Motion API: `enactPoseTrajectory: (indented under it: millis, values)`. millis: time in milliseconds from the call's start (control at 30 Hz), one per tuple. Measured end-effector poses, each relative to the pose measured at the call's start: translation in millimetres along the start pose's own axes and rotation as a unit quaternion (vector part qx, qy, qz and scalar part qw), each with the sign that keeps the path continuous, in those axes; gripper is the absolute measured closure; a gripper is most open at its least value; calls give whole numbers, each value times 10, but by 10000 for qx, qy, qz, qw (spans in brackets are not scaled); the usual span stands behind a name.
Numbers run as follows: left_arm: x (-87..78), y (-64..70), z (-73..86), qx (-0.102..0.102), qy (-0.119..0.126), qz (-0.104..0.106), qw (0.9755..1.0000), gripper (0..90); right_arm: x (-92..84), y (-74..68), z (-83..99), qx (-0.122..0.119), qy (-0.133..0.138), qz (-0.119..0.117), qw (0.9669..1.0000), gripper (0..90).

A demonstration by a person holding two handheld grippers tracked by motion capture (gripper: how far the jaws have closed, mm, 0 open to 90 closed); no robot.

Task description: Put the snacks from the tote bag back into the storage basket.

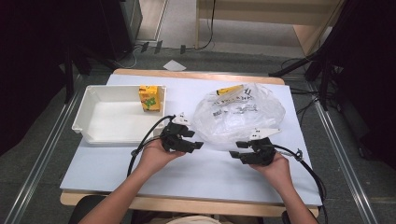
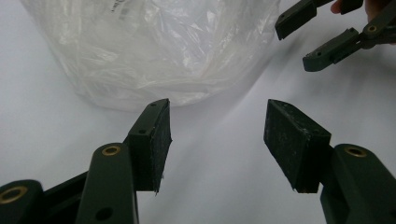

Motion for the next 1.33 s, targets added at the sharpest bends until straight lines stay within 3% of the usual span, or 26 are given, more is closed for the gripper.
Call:
enactPoseTrajectory:
  millis: [333,767,1333]
  values:
    - [107,43,38,150,-42,13,9999,412,4,-1,2,-30,-1,4,10000,496]
    - [169,-51,108,26,-64,-2,10000,411,14,2,1,-64,13,-3,10000,496]
    - [225,-85,144,107,-242,30,9996,400,19,-7,8,-63,-41,-21,10000,495]
Point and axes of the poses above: each handheld gripper's, and its own axes: x roughly forward along the jaws, z roughly out of its underside, y roughly to its right, the point moved 2 cm from there along x, roughly forward along the jaws, and after that the axes turned 7 degrees about z, right-handed, at the moved point
